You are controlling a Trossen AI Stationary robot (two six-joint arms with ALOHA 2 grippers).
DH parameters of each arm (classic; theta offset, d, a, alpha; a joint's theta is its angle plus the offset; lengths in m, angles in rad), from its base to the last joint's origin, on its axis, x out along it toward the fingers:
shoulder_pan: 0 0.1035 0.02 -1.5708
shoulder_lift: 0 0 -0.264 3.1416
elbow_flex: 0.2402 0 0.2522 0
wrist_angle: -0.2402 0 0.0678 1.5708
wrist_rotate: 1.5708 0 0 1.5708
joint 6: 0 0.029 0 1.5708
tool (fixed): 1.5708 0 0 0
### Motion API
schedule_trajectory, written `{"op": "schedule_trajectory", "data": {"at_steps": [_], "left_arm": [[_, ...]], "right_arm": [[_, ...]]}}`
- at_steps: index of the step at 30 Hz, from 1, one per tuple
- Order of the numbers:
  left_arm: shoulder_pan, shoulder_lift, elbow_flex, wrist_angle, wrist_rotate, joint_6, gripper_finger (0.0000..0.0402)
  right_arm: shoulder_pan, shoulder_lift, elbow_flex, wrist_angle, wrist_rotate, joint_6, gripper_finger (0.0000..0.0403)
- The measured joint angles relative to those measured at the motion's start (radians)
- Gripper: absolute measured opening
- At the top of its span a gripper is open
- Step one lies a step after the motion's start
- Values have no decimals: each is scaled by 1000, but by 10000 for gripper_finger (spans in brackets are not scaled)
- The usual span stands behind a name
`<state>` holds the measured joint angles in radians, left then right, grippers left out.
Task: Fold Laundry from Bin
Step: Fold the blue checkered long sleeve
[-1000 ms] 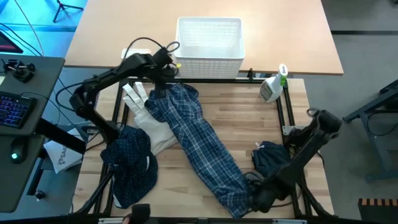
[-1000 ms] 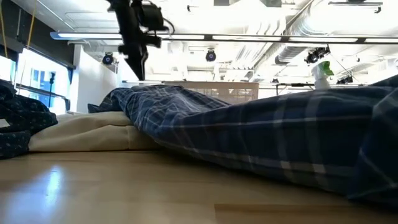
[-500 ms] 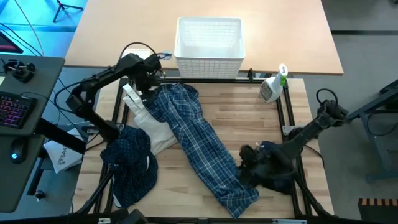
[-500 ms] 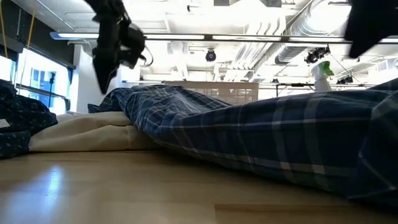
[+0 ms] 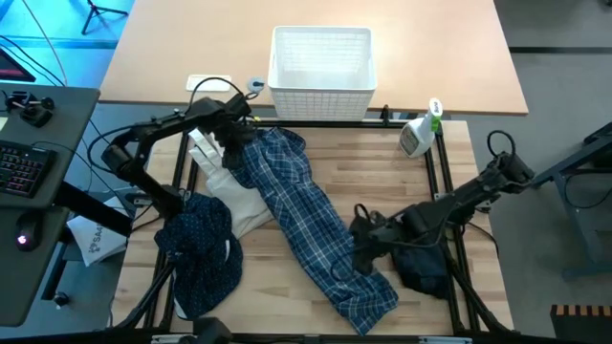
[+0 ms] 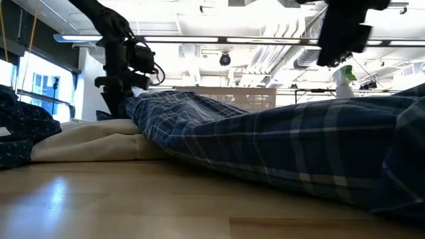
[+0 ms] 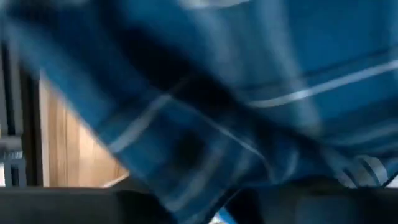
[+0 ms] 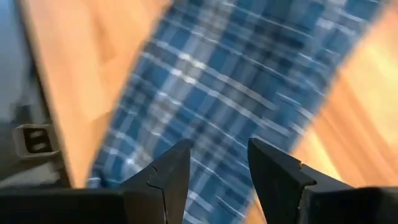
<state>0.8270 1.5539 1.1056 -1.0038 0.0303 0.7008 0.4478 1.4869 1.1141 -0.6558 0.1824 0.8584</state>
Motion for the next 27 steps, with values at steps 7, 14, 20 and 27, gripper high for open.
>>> {"op": "schedule_trajectory", "data": {"at_steps": [7,14,20,27], "left_arm": [[-61,0,-8,36,-116,123,12],[-165,-97,25,209,-515,317,3],[-176,-241,26,465,-594,438,1],[-72,-278,-46,521,-474,367,1]], "right_arm": [[-98,138,0,136,-177,-198,138],[-129,314,-1,282,-313,-275,109],[-122,315,-40,333,-320,-193,89],[-24,304,-236,534,-357,71,74]]}}
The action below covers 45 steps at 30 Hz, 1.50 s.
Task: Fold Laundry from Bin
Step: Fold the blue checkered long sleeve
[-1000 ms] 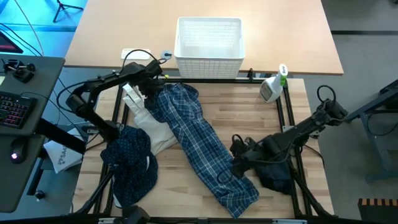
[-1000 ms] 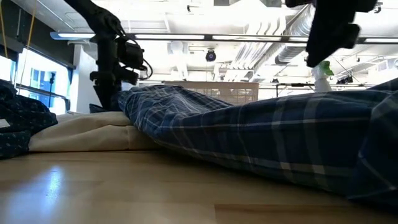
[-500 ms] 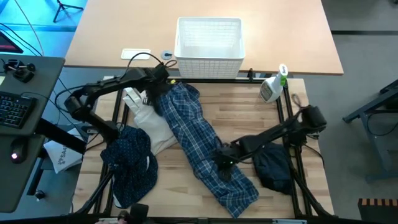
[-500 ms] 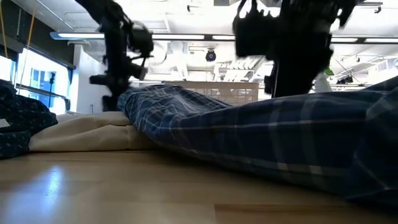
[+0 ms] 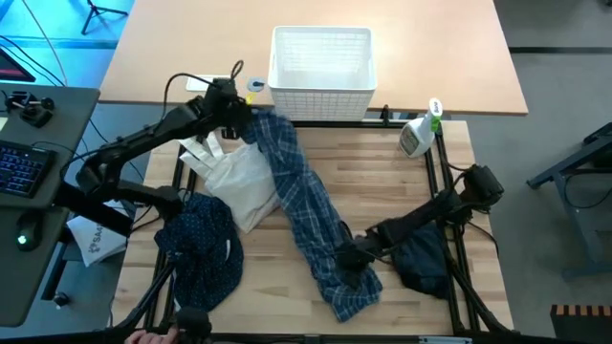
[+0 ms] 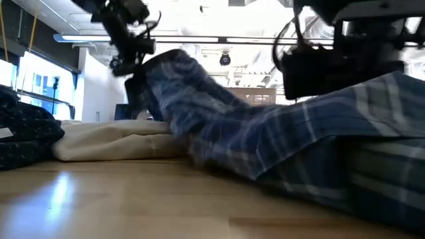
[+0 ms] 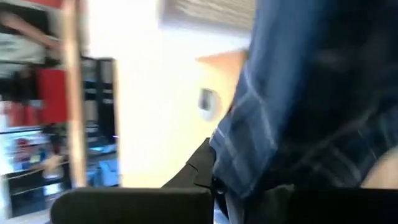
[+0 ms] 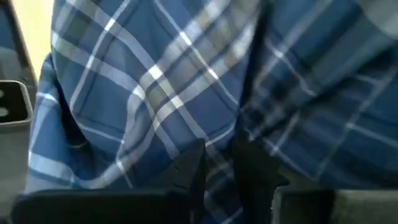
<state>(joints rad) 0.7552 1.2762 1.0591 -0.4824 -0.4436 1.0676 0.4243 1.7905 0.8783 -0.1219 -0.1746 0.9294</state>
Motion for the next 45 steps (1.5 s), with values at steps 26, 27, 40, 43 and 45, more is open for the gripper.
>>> {"op": "schedule_trajectory", "data": {"at_steps": [26,27,40,43,45], "left_arm": [[78,64,8,-62,71,-179,147],[71,60,25,-80,66,-190,146],[-58,103,156,-182,561,-576,118],[-53,167,156,-142,541,-618,118],[-44,226,154,-177,489,-620,117]], "right_arm": [[134,-323,100,-319,244,222,41],[128,-340,100,-320,271,212,41],[-226,-362,-212,288,182,-70,9],[-300,-362,-240,405,108,-73,5],[-326,-362,-221,396,83,-87,5]]}}
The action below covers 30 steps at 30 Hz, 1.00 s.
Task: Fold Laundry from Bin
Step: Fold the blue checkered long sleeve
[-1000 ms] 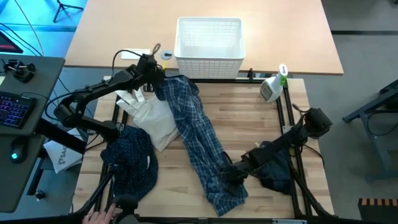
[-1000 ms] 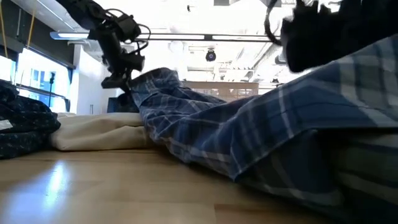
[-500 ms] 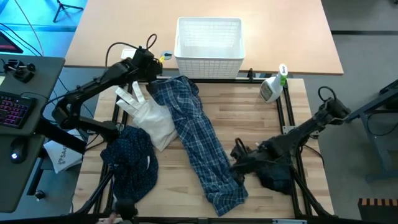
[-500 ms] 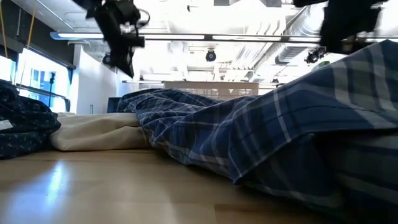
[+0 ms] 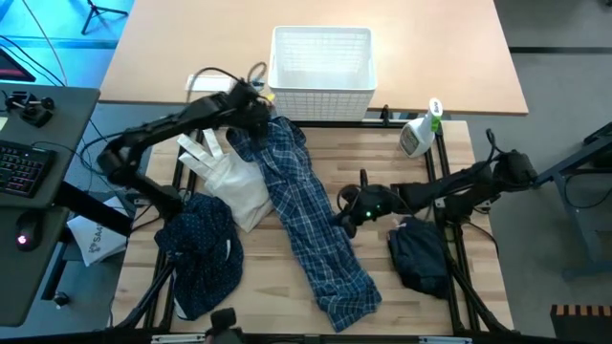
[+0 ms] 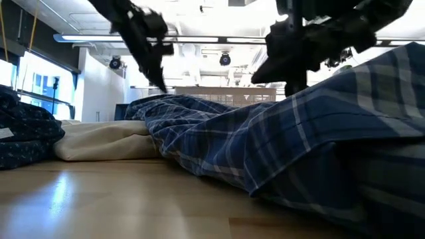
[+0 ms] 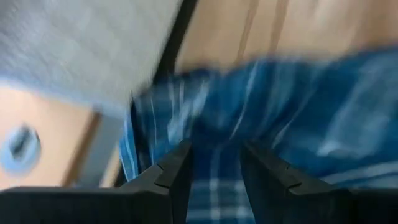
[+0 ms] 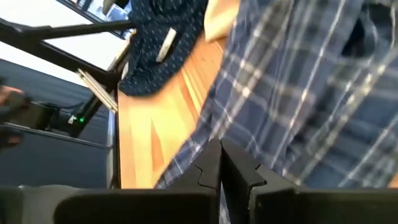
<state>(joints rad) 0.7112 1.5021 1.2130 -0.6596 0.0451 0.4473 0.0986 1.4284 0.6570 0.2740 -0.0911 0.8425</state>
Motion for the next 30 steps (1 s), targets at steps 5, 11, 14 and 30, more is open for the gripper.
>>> {"op": "schedule_trajectory", "data": {"at_steps": [5,11,14,30], "left_arm": [[41,121,-1,-51,-147,-2,86],[68,128,-1,-27,-266,-8,8],[68,65,0,-21,-316,24,1],[222,47,30,-89,168,-118,53]], "right_arm": [[-16,14,50,-7,24,-13,5],[-15,85,84,-59,30,-6,5],[-16,92,103,-105,30,4,5],[-41,91,242,-345,126,-103,31]]}}
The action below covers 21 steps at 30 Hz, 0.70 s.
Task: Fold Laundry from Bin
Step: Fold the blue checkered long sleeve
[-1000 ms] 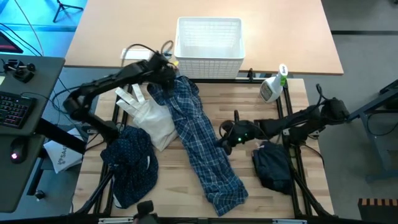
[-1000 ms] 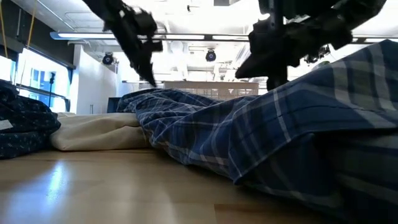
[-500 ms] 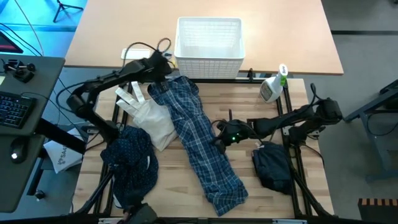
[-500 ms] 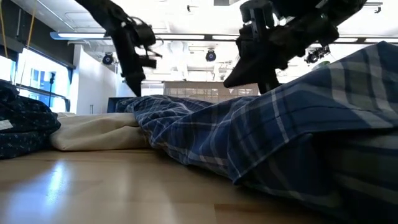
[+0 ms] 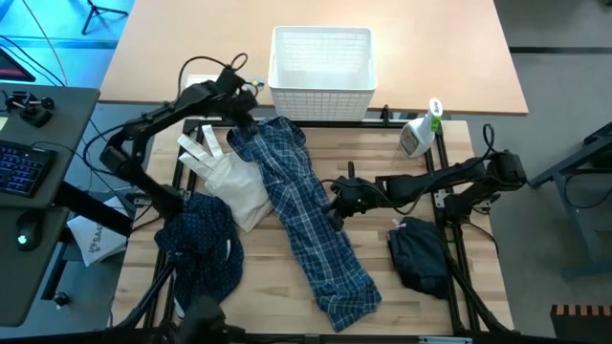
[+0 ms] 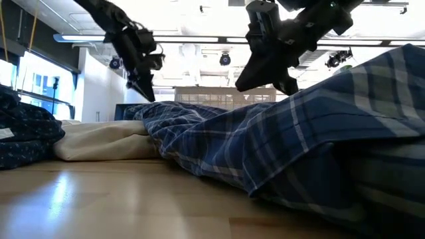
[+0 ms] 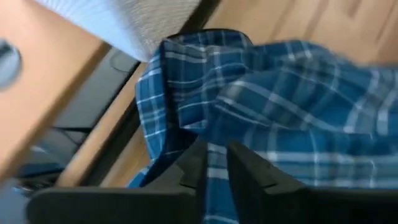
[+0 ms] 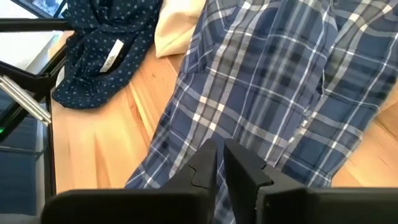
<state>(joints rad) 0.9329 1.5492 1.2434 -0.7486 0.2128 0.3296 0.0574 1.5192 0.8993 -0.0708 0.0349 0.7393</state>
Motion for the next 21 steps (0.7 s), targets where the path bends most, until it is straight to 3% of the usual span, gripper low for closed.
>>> {"op": "schedule_trajectory", "data": {"at_steps": [5,11,14,19,21], "left_arm": [[87,72,0,14,108,-81,119],[128,210,0,-83,415,-82,159],[117,263,0,-142,442,-23,135],[73,250,6,-180,442,46,17],[48,208,26,-180,402,67,12]], "right_arm": [[0,0,0,0,2,2,61],[1,0,0,0,-22,5,71],[6,0,0,0,-27,28,71],[24,0,0,0,-30,40,71],[35,0,0,0,-50,4,71]]}}
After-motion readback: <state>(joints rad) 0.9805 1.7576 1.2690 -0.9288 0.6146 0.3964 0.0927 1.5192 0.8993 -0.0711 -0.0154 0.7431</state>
